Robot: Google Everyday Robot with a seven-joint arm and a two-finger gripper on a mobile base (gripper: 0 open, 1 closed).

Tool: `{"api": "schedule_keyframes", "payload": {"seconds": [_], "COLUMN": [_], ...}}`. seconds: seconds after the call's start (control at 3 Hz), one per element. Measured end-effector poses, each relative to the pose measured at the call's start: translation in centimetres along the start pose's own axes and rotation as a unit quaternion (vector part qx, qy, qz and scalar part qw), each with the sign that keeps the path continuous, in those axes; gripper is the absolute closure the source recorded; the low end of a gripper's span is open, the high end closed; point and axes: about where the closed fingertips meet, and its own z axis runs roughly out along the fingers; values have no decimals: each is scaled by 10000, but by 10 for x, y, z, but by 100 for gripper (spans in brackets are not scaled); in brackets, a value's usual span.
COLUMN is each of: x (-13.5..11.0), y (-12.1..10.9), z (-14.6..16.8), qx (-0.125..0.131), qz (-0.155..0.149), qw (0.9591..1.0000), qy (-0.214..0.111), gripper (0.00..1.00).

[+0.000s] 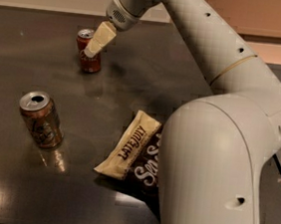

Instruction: Move coke can near brown chip bag

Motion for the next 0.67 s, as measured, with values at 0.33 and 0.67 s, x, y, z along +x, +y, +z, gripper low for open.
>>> {"api": "schedule_keyframes", "payload": {"seconds": [0.33,0.67], "x": [-18,-27], "y": [9,12], "z": [16,28], "qx": [-134,-168], "qz": [-67,-91], "qw": [9998,9998], "qy": [-90,-95], "gripper": [0,18]}}
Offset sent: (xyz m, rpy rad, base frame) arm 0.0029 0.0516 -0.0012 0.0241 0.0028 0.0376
